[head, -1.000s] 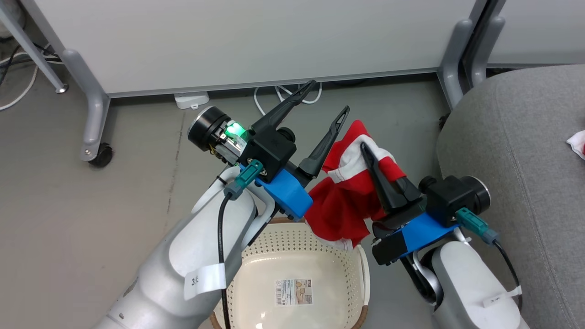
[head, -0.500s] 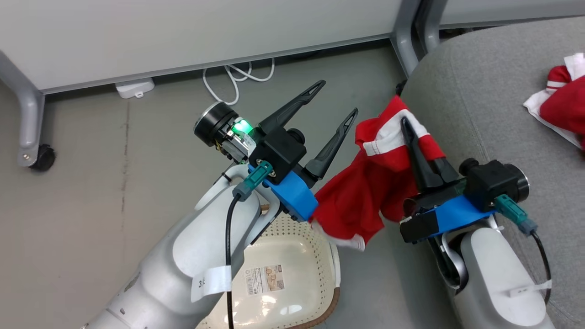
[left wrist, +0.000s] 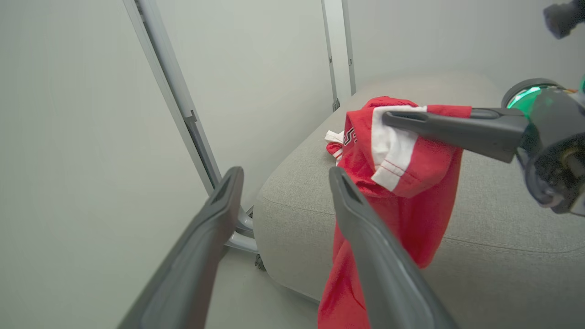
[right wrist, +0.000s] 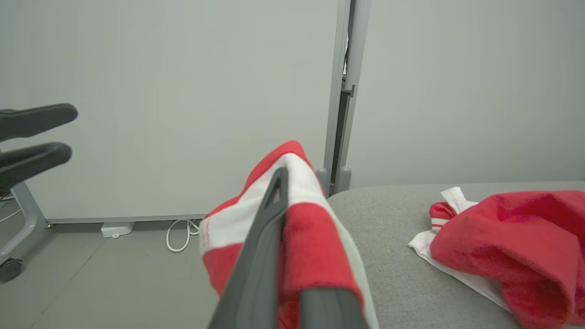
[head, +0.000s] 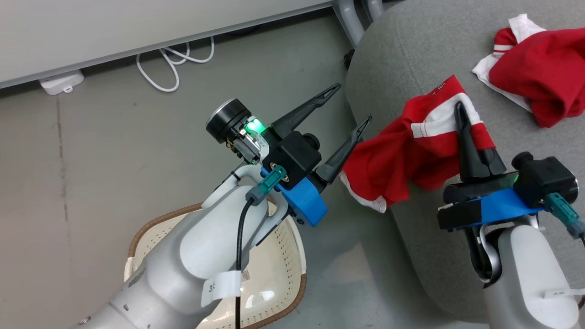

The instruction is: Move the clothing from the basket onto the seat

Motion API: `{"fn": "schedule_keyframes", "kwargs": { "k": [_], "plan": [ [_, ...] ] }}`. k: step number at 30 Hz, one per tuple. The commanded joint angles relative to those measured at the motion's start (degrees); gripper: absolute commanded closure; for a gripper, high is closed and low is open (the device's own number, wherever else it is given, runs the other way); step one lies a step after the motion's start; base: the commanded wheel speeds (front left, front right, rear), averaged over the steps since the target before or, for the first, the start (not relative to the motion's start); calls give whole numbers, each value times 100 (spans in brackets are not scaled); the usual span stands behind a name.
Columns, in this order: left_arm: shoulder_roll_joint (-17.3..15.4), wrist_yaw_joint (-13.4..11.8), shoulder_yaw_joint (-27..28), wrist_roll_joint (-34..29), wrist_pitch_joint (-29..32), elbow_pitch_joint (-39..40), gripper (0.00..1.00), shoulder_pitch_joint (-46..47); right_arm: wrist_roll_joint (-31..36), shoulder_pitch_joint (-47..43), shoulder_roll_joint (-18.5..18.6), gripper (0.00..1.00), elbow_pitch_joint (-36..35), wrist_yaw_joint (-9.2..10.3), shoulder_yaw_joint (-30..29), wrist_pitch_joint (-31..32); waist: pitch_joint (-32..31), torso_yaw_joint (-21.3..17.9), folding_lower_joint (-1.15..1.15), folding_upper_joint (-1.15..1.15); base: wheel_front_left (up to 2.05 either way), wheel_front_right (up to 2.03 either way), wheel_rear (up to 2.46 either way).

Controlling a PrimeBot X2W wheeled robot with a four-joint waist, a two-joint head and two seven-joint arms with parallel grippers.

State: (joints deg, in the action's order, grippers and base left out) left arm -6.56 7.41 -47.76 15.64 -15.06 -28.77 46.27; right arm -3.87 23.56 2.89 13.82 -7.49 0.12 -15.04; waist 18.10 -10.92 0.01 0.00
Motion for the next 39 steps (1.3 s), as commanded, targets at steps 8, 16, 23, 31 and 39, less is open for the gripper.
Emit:
{"fn": "schedule_keyframes", "kwargs": {
  "k": [8, 16, 23, 31, 39],
  "plan": [
    [-69, 11, -228, 39, -11, -8, 0, 143, -94, -271, -1, 100, -169, -1, -363, -23, 289, -424, -1, 0, 0, 0, 0],
    [-104, 11, -494, 109, -2, -37, 0, 245, -216, -520, 0, 100, -242, -1, -563, -23, 481, -685, -1, 0, 0, 0, 0],
    [-118, 10, -631, 154, -3, -58, 0, 288, -295, -607, 0, 100, -257, -1, -583, -23, 540, -810, -1, 0, 0, 0, 0],
    [-99, 10, -710, 206, -8, -84, 0, 319, -310, -607, 0, 100, -252, -1, -579, -23, 540, -808, -1, 0, 0, 0, 0],
    [-122, -58, -668, 238, -14, -16, 0, 338, -117, -340, 0, 100, -310, -1, -556, -23, 587, -726, -1, 0, 0, 0, 0]
  ]
}}
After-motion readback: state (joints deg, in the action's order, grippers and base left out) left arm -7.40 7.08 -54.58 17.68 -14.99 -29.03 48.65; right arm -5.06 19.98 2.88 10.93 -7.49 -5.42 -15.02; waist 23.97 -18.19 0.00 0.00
